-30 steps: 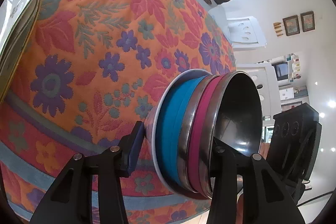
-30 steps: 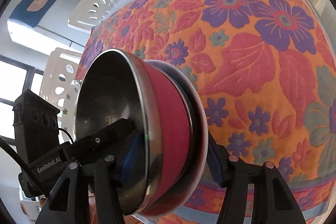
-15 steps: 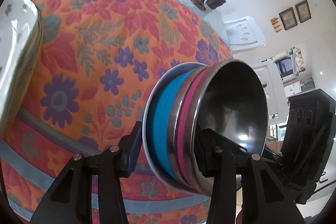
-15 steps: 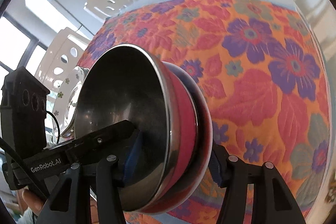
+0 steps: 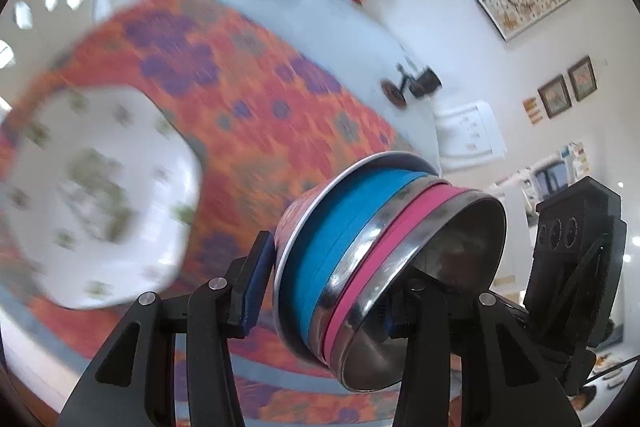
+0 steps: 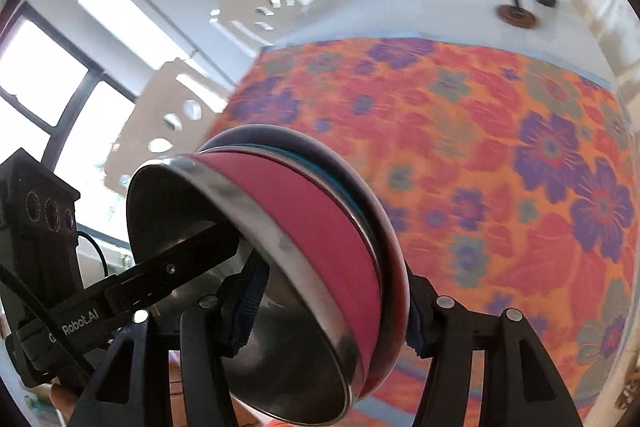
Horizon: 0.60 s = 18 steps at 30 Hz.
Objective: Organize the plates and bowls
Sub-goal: 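Carry the bowl stack over the plate stack and lower it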
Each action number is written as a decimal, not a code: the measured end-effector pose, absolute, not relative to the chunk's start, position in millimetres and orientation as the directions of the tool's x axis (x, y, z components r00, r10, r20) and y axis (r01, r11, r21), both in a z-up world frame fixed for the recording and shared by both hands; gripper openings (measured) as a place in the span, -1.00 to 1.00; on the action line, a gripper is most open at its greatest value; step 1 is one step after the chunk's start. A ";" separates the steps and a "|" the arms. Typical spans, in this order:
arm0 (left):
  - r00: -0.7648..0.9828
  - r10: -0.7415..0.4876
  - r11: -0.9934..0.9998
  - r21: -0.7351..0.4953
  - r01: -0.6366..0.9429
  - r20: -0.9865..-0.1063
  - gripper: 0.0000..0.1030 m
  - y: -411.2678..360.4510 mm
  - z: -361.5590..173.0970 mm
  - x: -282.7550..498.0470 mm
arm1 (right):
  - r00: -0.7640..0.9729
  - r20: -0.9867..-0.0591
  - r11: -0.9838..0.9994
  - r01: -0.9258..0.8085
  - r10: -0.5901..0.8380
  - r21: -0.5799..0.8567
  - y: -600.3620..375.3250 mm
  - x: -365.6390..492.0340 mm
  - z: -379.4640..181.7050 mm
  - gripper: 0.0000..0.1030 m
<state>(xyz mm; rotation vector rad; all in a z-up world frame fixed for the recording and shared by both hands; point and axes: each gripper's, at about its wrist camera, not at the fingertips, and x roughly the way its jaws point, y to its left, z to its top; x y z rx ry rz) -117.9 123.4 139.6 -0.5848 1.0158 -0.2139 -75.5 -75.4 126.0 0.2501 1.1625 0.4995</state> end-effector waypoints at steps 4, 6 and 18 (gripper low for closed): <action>0.531 -0.380 0.851 -0.511 -0.121 -0.758 -0.21 175.8 169.2 -120.3 | 0.281 -0.794 0.839 -0.264 0.539 0.476 -18.1 -74.7 151.7 0.12; 0.515 -0.357 0.867 -0.482 -0.126 -0.779 -0.21 203.8 180.2 -118.0 | 0.264 -0.789 0.829 -0.253 0.556 0.499 10.9 -72.7 156.9 0.12; 0.357 -0.422 0.876 -0.476 -0.078 -0.834 -0.21 297.5 128.2 -94.6 | 0.170 -0.858 0.874 -0.092 0.485 0.476 109.4 -63.3 106.9 0.12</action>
